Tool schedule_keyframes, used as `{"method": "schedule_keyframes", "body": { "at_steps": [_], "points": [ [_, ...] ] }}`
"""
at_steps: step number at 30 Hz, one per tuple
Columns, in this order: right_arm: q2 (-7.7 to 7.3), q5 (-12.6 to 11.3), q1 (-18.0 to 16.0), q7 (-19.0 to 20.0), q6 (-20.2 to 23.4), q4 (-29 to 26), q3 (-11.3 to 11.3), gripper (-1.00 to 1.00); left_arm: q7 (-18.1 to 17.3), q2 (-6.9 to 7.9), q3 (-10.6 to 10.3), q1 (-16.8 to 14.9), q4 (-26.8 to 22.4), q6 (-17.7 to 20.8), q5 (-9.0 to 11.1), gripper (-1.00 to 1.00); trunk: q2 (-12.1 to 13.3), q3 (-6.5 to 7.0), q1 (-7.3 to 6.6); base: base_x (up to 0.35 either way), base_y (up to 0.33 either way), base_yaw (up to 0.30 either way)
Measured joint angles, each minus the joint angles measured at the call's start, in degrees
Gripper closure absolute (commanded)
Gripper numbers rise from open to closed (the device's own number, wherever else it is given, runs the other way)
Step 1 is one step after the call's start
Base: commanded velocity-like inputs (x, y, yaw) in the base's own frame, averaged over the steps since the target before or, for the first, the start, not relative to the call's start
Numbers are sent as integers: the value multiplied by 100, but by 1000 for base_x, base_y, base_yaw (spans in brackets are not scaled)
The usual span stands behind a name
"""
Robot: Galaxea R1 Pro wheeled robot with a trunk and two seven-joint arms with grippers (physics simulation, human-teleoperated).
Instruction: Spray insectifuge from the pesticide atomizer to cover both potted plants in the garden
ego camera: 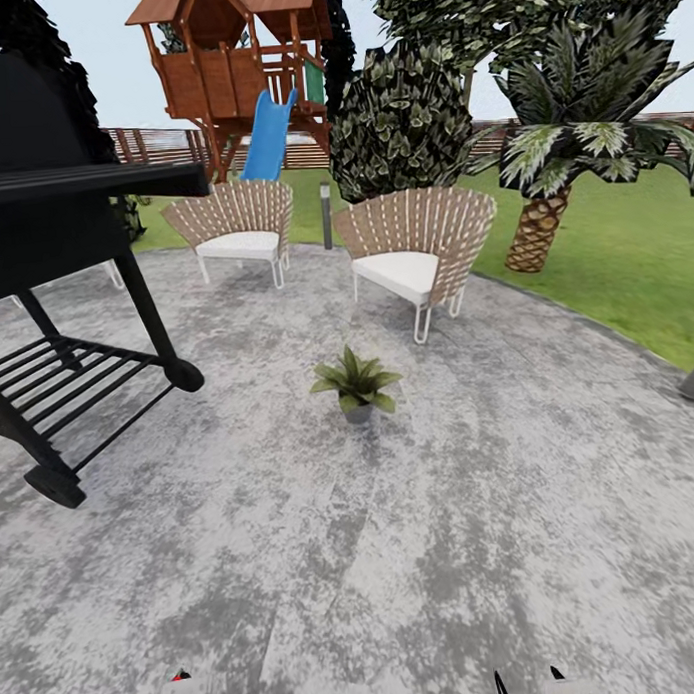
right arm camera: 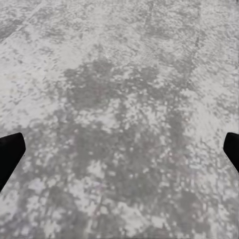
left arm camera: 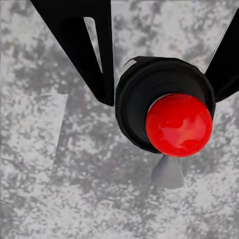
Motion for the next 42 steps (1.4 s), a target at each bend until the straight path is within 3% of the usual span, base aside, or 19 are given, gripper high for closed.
{"method": "schedule_keyframes", "body": {
  "at_steps": [31,42],
  "points": [
    [0,0,0,0,-3,1,0,-100,0,-3,3,0,-1,0,8,100,0,0,1,291,207,-42],
    [0,0,0,0,0,1,0,-100,0,-1,3,0,-1,0,7,100,0,0,2,165,217,-2]
  ]
}}
